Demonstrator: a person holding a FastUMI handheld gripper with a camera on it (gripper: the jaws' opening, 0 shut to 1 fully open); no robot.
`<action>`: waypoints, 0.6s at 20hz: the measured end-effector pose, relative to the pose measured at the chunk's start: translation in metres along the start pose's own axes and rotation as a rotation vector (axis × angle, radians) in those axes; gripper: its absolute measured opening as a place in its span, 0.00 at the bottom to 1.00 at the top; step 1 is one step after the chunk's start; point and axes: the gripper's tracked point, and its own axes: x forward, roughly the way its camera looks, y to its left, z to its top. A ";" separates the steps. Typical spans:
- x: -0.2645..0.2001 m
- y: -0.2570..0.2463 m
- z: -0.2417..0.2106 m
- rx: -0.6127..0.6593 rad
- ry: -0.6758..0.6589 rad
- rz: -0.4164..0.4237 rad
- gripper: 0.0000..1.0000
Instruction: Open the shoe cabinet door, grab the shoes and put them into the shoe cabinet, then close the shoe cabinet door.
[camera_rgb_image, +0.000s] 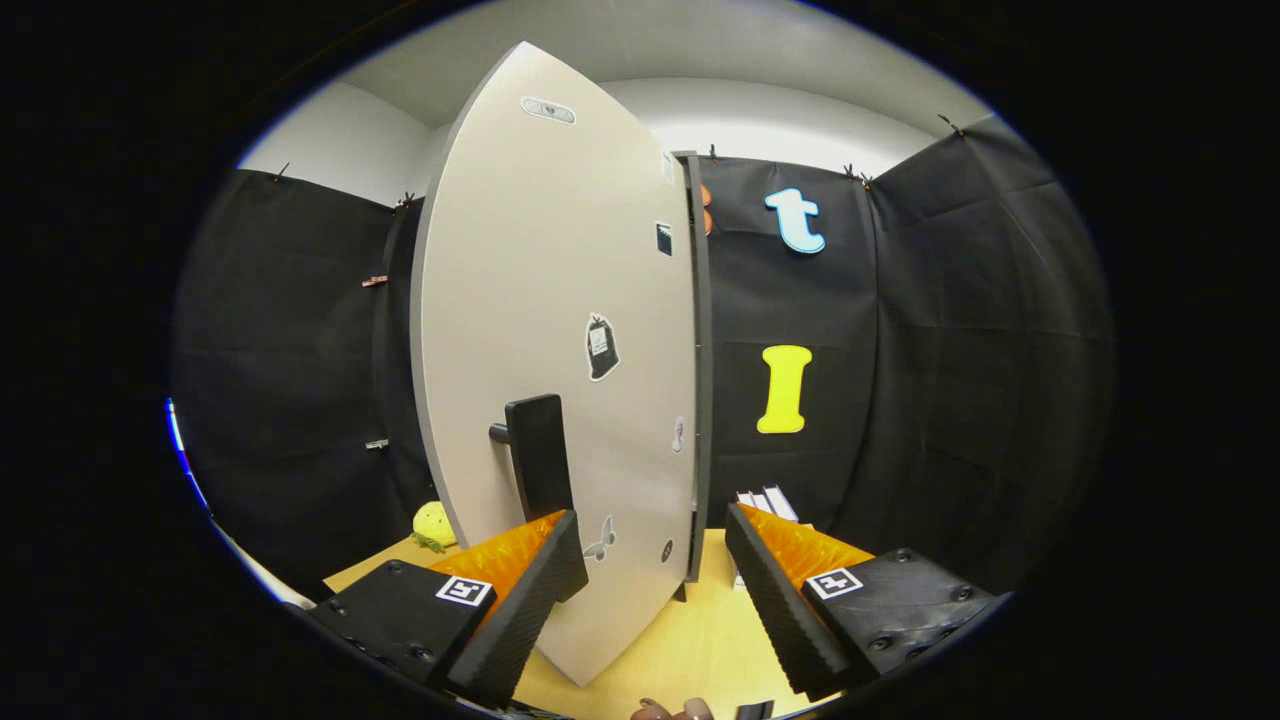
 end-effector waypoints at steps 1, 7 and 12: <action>0.004 0.011 -0.001 -0.002 0.000 -0.008 0.98; 0.019 0.079 0.002 -0.013 -0.028 -0.014 0.98; 0.028 0.121 -0.004 -0.016 -0.022 0.000 0.97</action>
